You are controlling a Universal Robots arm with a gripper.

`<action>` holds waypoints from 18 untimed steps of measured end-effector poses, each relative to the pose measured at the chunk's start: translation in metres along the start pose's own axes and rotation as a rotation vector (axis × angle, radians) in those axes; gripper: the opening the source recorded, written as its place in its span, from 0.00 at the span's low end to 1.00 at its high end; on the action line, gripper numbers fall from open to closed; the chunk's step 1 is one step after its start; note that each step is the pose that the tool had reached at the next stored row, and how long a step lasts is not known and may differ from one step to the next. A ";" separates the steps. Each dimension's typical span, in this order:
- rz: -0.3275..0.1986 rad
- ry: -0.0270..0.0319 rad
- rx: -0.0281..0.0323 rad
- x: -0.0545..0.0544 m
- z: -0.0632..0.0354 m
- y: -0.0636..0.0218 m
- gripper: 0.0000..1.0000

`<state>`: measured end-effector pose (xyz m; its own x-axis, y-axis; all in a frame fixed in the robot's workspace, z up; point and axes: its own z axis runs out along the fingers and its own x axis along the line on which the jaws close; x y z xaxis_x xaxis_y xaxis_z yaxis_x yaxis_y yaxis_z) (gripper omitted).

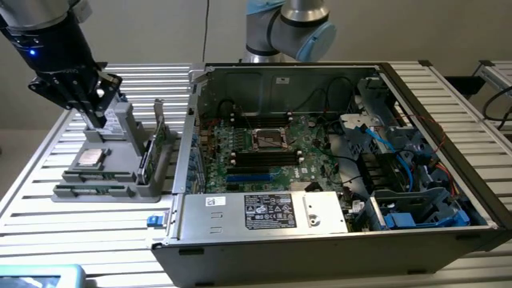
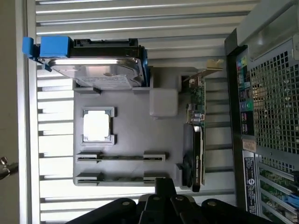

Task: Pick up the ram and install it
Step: 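Reach for the ram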

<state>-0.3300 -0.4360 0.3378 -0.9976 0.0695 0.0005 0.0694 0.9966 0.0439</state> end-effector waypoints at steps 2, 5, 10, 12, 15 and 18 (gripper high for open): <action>0.000 0.0032 0.0008 0.001 0.0015 -0.0031 0.11; 0.000 0.0080 0.0017 0.002 0.0039 -0.0075 0.11; 0.001 0.0115 0.0027 0.007 0.0106 -0.0123 0.11; 0.001 0.0113 0.0056 0.010 0.0132 -0.0129 0.11; 0.000 0.0110 0.0111 0.012 0.0149 -0.0131 0.11; 0.000 0.0110 0.0112 0.012 0.0149 -0.0131 0.11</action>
<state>-0.3426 -0.4476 0.3223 -0.9975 0.0695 0.0116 0.0699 0.9970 0.0327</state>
